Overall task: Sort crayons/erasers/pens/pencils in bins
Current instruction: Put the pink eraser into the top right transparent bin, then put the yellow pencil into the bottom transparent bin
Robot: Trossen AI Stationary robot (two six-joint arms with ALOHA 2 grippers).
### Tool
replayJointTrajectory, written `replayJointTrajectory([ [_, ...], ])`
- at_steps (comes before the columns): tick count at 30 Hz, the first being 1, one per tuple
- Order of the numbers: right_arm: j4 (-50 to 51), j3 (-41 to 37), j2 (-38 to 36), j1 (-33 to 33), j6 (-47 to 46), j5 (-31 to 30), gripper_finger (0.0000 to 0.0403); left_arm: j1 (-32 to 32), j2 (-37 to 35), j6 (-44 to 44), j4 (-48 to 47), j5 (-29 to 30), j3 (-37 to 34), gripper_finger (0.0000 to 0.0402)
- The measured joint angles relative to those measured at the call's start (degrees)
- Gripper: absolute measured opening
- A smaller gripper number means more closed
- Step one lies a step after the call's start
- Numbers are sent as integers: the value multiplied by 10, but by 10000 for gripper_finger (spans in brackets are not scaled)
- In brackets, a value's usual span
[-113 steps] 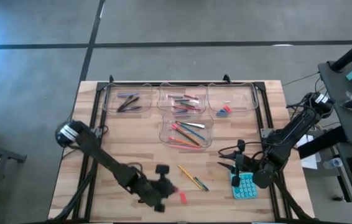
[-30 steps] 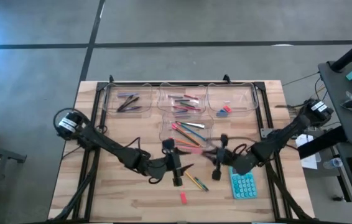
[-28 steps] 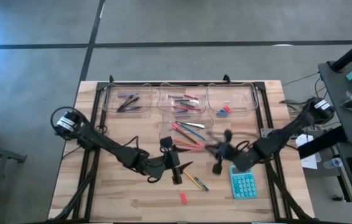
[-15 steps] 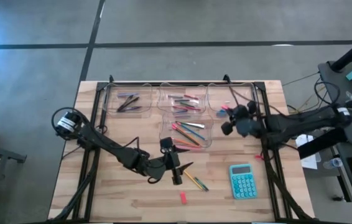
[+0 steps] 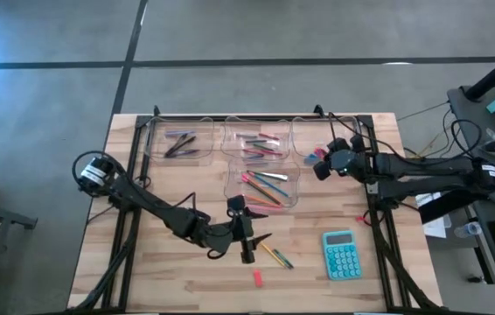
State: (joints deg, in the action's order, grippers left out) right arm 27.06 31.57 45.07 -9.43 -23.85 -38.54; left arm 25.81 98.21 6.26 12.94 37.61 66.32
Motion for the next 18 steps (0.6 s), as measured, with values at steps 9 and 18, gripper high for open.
replayJointTrajectory([
  [9,36,-1,-24,47,-41,56,200,3,0,13,0,-74,0,228],
  [18,-20,-17,-77,279,-117,-32,203,9,11,25,-28,-116,0,228],
])
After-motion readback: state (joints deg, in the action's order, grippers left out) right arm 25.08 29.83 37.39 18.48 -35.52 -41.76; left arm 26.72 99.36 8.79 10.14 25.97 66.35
